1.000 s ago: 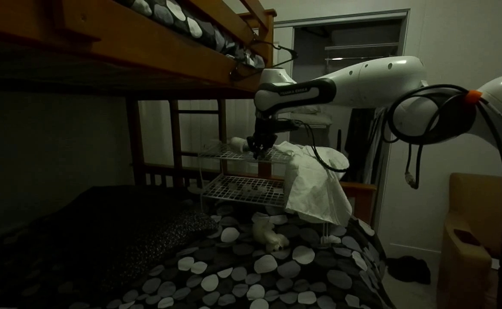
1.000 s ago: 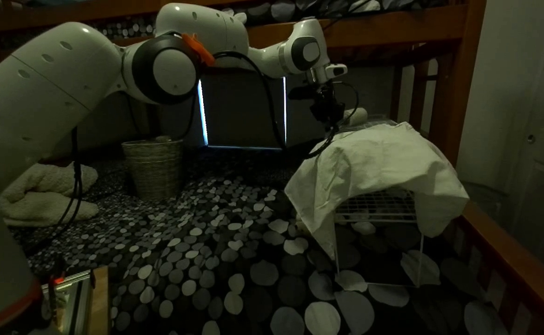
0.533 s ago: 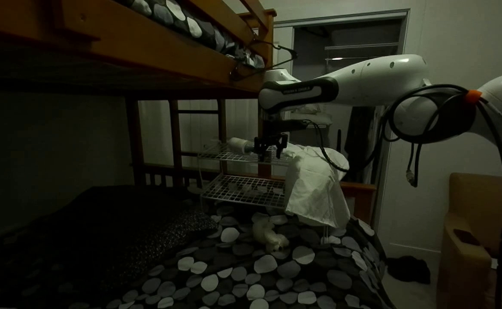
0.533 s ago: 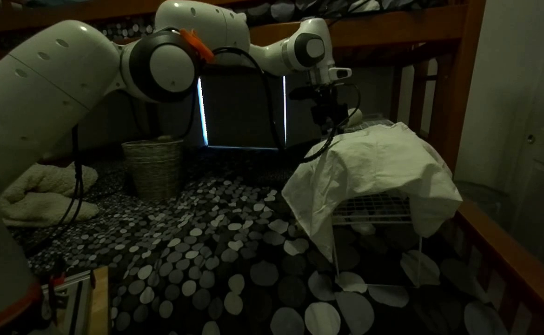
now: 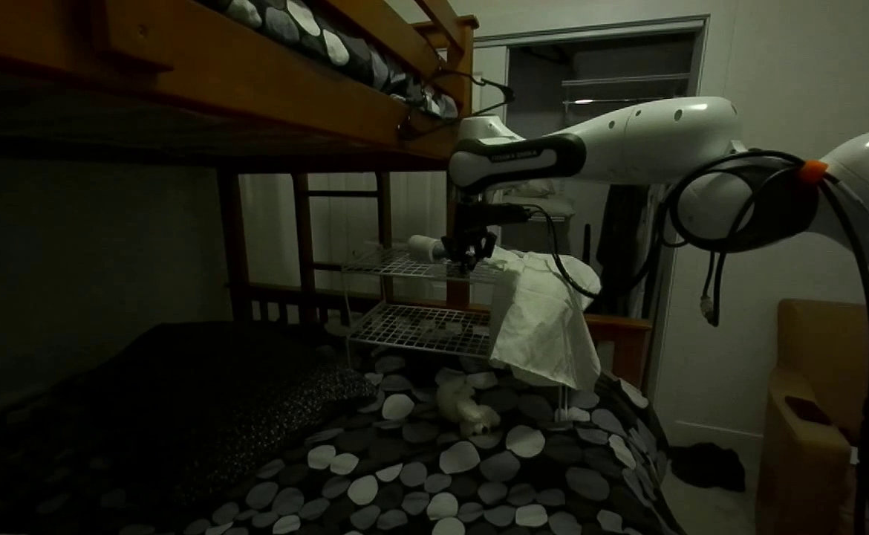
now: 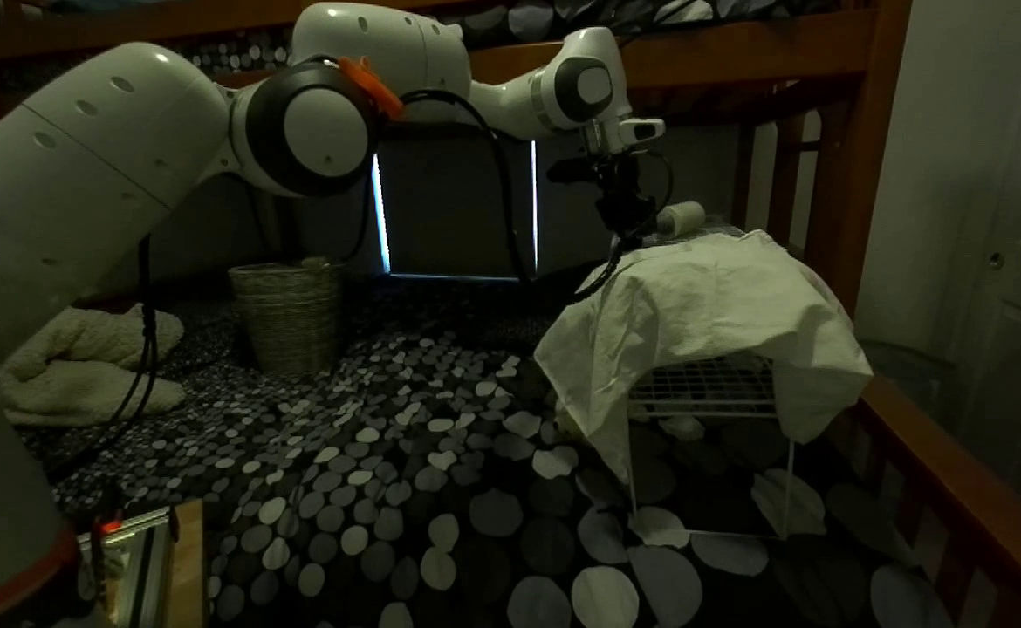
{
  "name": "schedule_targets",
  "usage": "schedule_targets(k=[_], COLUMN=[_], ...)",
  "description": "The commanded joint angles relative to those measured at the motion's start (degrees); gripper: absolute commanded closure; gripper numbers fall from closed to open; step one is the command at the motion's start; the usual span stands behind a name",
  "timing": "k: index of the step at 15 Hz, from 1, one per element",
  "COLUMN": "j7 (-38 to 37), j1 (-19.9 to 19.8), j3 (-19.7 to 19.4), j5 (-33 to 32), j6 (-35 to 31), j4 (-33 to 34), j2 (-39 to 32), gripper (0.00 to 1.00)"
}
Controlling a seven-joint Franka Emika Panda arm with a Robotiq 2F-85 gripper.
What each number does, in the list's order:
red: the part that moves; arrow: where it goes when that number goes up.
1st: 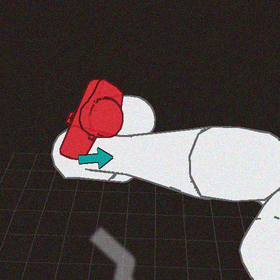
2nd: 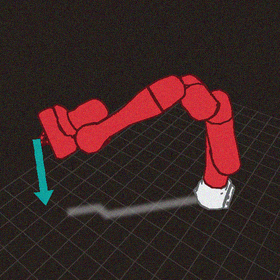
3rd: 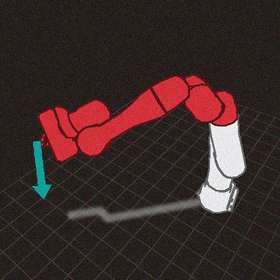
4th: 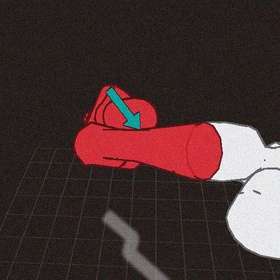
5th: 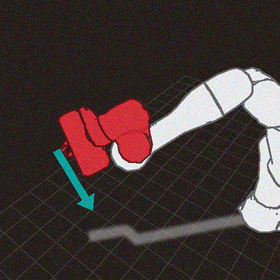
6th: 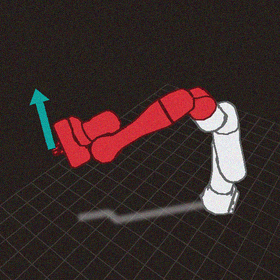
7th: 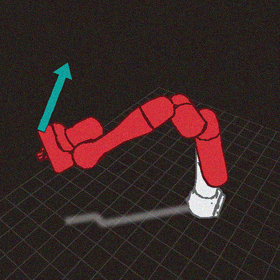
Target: Remove the lint roller from the top rack and put it on the bed
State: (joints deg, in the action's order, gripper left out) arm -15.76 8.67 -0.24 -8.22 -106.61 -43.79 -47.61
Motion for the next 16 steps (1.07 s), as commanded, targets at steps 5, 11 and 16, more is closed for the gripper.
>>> schedule_targets(k=[5,11,16], j7=[5.19,1.21,-13.52], j1=[-0.72,6.32,14.19], j3=[-0.47,-3.38,-9.66], j5=[-2.19,-9.19,-17.74], j6=[-12.40,-13.09,-12.35], j4=[-1.72,0.87,-1.26], j2=[0.94,0.83,2.22], gripper=[0.98,0.98,0.98])
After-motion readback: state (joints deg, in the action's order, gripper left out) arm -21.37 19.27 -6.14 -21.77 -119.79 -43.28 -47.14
